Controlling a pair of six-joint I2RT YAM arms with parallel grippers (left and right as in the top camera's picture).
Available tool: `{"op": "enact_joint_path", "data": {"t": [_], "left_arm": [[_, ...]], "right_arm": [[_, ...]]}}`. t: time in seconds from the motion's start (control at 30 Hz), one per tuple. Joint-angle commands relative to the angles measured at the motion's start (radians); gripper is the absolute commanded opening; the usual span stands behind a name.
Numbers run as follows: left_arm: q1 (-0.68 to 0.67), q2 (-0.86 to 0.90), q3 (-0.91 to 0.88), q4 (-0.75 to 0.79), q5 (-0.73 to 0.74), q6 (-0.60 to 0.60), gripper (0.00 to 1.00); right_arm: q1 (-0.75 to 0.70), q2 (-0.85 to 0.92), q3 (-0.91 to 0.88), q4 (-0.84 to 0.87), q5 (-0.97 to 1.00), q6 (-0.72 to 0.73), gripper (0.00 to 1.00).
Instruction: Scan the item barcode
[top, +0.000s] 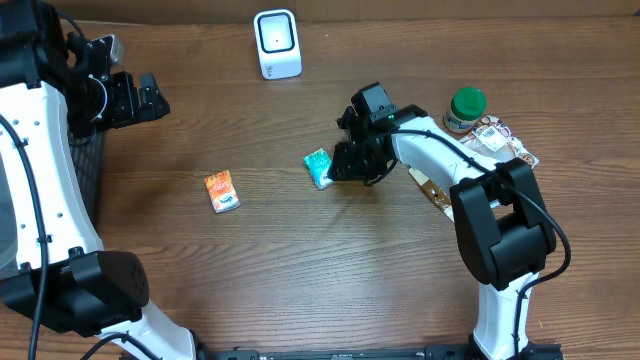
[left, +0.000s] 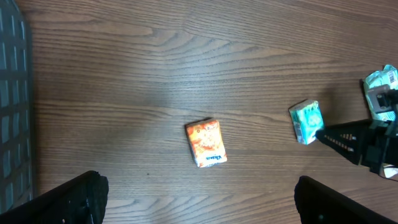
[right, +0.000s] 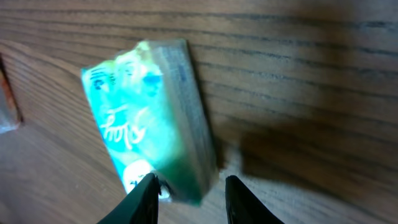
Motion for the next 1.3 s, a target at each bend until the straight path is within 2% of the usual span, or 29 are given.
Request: {"op": "enact_joint_path", "data": {"t": [0.0, 0.2, 0.4, 0.5, 0.6, 0.77, 1.03, 1.27], "left_arm": [[0.003, -0.002, 0.009, 0.002, 0.001, 0.016, 1.0], [0.003, -0.002, 0.009, 0.002, 0.001, 0.016, 1.0], [0.003, -0.002, 0.009, 0.002, 0.001, 0.016, 0.99], [0.003, -0.002, 0.009, 0.002, 0.001, 0.016, 1.0], [0.003, -0.002, 0.009, 0.002, 0.001, 0.016, 1.0], [0.003, -0.002, 0.009, 0.002, 0.001, 0.016, 1.0], [0.003, -0.002, 0.009, 0.002, 0.001, 0.016, 1.0], [0.003, -0.002, 0.009, 0.002, 0.001, 0.016, 0.99]], "right_arm": [[0.003, -0.003, -0.035, 0.037, -0.012, -0.006, 0.33], [0.006, -0.001, -0.049, 0.071, -0.013, -0.006, 0.31], [0.015, 0.014, -0.052, 0.081, -0.013, -0.007, 0.18], [0.016, 0.014, -0.064, 0.092, -0.017, -0.006, 0.04], [0.016, 0.013, -0.063, 0.092, -0.037, -0.008, 0.04], [-0.027, -0.035, -0.053, 0.087, -0.272, -0.082, 0.04], [-0.152, -0.18, -0.053, 0.031, -0.57, -0.086, 0.04], [-0.187, -0.212, -0.053, 0.063, -0.964, -0.111, 0.04]]}}
